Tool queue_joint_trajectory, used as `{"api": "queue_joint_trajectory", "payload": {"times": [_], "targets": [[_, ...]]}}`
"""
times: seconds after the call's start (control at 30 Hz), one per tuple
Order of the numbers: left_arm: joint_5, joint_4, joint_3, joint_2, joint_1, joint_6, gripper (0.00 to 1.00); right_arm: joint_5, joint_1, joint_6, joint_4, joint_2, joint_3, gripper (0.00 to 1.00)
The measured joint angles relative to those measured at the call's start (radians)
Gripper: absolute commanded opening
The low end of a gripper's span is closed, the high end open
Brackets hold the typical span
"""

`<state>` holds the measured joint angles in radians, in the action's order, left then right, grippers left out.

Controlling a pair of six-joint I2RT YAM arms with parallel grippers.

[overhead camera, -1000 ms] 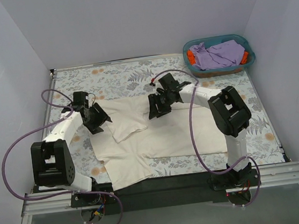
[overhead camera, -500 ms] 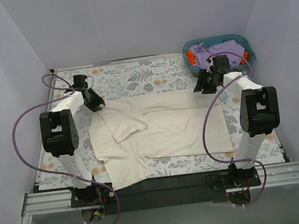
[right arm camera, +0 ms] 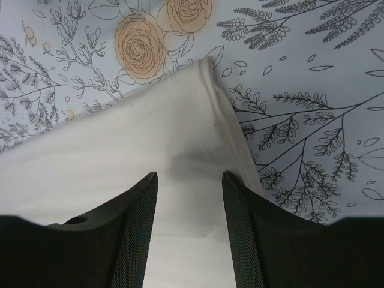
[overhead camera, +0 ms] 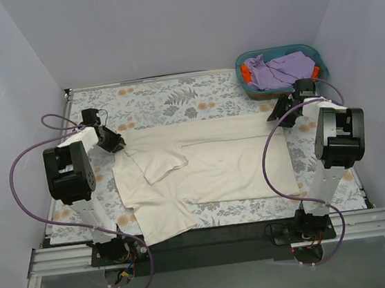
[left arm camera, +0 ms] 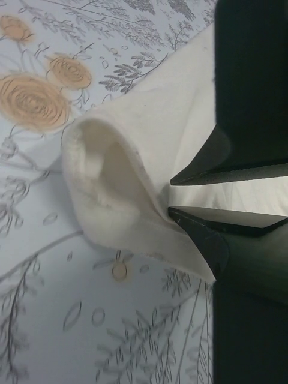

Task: Fold and stack the t-shirts
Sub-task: Fold the tshirt

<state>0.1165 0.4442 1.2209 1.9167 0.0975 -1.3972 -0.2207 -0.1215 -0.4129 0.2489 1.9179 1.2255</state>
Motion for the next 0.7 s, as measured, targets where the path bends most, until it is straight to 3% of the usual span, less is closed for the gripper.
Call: {"api": "queue_joint_trajectory", "payload": {"times": [0.1, 0.23, 0.33, 0.43, 0.7], "targets": [[0.023, -0.009, -0.040, -0.032, 0.052, -0.013, 0.30, -0.019, -0.013, -0.012, -0.014, 0.000, -0.006, 0.47], [0.044, -0.013, -0.041, -0.044, 0.066, -0.011, 0.48, -0.037, -0.009, -0.007, -0.016, 0.000, -0.006, 0.47], [0.045, -0.011, -0.037, -0.049, 0.068, -0.003, 0.54, -0.048, -0.010, 0.005, -0.015, 0.000, -0.005, 0.47], [0.036, -0.011, -0.025, -0.049, 0.070, 0.005, 0.55, -0.061, -0.010, 0.021, -0.012, 0.000, 0.003, 0.47], [0.029, -0.011, 0.065, -0.030, 0.079, 0.017, 0.43, -0.119, -0.013, 0.026, -0.022, 0.000, 0.059, 0.47]]}}
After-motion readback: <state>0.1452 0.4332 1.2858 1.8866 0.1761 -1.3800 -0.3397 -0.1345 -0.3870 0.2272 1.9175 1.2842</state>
